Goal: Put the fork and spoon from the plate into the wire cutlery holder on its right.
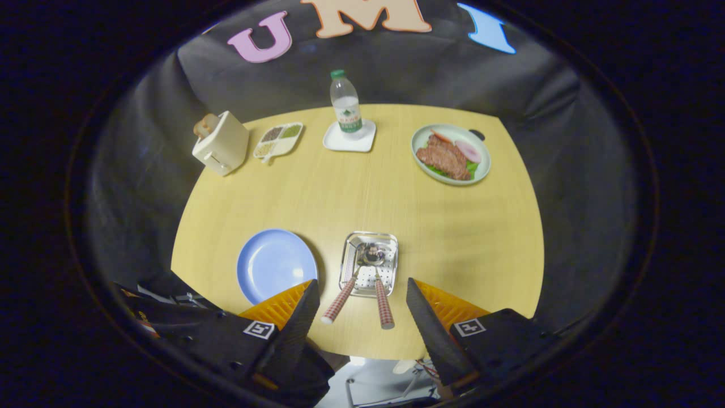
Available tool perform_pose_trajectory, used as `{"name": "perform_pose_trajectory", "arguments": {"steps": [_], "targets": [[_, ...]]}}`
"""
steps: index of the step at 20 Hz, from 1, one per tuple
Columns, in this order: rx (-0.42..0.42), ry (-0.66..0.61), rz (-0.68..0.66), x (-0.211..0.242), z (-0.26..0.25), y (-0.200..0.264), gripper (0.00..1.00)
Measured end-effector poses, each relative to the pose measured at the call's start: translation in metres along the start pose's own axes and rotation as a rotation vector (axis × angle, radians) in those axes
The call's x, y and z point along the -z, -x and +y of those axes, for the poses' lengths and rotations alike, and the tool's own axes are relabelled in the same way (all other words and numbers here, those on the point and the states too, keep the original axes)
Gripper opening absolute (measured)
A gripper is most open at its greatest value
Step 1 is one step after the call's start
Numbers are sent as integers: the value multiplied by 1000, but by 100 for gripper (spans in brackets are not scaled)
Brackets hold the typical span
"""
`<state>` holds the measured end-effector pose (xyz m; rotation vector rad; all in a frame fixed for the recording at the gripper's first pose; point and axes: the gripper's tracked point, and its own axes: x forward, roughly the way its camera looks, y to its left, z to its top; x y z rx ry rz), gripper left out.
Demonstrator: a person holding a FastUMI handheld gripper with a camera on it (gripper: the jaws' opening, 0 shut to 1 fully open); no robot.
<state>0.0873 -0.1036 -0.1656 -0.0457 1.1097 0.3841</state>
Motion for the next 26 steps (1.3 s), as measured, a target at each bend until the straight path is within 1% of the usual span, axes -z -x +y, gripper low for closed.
{"name": "perform_pose_trajectory", "arguments": {"steps": [3, 6, 7, 9, 11, 12, 14, 17, 18, 20, 22, 26], "targets": [[13, 4, -221, -37, 11, 34, 98], [-16, -23, -482, -69, 34, 69, 98], [-14, -21, -565, -79, 39, 81, 98], [31, -8, -710, -91, 39, 103, 97], [83, 20, -830, -94, 38, 128, 97], [101, 44, -869, -91, 42, 132, 97], [139, 63, -902, -86, 44, 131, 98], [137, 52, -917, -73, 52, 131, 98], [149, 60, -924, -70, 52, 131, 99], [136, 57, -922, -63, 57, 125, 99], [97, 49, -908, -56, 66, 117, 99], [79, 92, -885, -43, 68, 109, 99]]}}
